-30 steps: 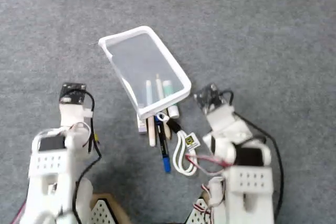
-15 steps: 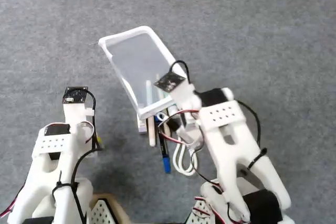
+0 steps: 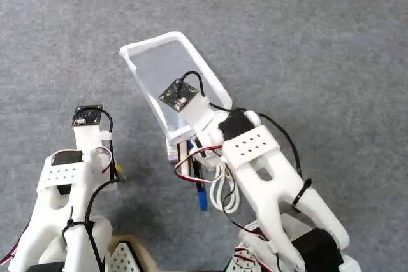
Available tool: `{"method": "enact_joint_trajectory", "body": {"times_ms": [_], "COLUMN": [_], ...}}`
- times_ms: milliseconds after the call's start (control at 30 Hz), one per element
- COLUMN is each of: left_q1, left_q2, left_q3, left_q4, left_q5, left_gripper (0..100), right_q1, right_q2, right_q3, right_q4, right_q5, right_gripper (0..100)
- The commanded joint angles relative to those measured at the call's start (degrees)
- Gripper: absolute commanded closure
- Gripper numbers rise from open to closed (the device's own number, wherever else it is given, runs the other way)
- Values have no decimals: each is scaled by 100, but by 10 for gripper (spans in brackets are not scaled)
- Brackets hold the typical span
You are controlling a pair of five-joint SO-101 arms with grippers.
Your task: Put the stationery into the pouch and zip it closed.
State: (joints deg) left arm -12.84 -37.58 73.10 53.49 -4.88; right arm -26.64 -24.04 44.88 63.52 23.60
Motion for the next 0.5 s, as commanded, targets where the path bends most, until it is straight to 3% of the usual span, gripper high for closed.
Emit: {"method": "enact_joint_trajectory", "body": {"times_ms": [0, 267, 467], "left_q1": [-154, -154, -154], "left_q2": [9, 9, 9], "left_q3": [13, 13, 13], "left_q4": [-343, -352, -352], "left_q5": [88, 88, 88], "left_gripper": [826, 826, 826], "right_q1": [-44, -35, -35], "right_q2": [365, 1771, 1956], "right_q3": [-207, -224, -224], "right_q4": [-273, -738, -923], "right_q5": [-35, -35, -35], "right_gripper": [847, 848, 850]}}
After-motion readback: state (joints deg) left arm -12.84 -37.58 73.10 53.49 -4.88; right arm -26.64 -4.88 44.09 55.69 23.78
